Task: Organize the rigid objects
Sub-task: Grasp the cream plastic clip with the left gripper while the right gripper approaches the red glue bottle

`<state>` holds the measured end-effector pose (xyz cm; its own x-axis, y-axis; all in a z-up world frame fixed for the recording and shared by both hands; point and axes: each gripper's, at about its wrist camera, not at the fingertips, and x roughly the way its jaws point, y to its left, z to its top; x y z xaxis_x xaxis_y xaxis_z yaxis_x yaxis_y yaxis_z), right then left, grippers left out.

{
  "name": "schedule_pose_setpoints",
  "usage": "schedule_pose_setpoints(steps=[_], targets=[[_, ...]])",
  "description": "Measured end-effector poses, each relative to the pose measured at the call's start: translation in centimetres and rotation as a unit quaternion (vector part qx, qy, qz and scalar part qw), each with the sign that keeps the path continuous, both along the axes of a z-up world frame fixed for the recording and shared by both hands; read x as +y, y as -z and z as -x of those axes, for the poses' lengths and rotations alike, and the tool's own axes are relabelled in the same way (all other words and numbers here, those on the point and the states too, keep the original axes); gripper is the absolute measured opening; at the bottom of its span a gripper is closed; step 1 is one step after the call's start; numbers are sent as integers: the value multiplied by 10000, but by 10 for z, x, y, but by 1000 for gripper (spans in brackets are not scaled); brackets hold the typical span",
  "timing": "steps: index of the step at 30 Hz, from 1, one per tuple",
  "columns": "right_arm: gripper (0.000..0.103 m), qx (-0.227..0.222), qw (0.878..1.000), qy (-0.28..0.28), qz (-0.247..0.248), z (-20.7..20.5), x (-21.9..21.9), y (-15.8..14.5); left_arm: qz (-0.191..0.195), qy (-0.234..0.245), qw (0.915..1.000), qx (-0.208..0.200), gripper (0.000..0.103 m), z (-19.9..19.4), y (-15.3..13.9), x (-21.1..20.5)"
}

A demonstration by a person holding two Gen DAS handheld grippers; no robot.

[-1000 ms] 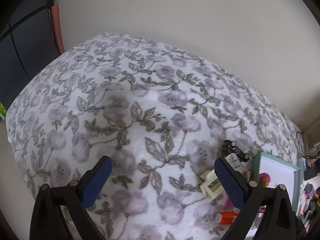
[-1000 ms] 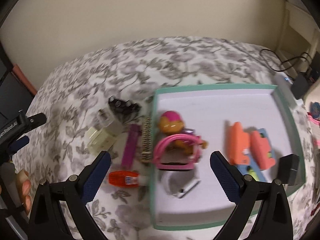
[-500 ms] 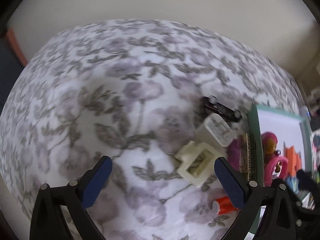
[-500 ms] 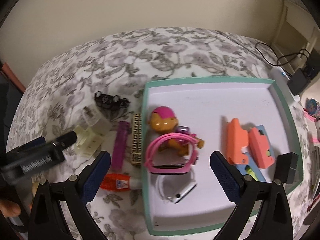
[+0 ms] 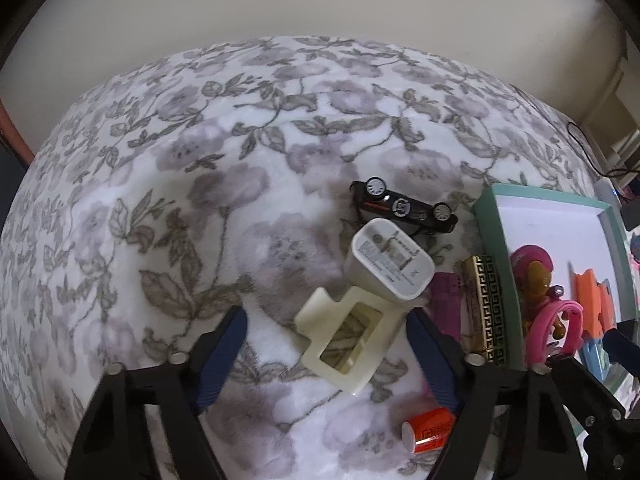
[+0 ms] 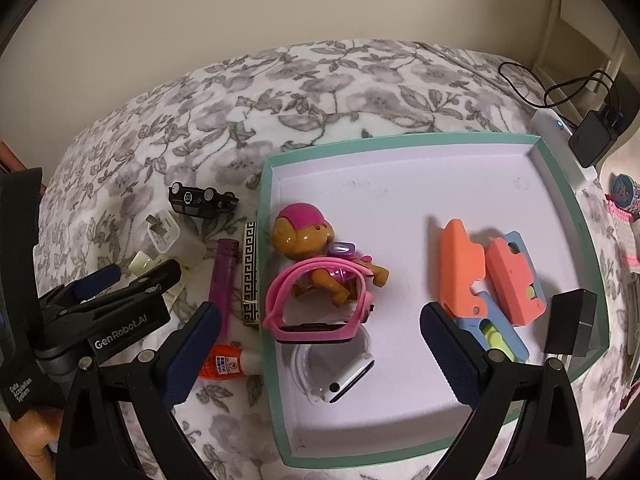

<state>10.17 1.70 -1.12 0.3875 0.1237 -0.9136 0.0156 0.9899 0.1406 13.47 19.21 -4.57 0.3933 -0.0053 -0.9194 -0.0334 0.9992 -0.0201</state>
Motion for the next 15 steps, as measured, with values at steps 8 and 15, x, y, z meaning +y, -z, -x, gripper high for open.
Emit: schedule_pose_setpoints(steps=[8,15], targets=[[100,-9,9999,-126,-50,2,6,-3,58,-23,9999,123,57,5,-5,5],[100,39,9983,-505,-300,7,24,-4,88,-610,9971,448,57,17,-5,42]])
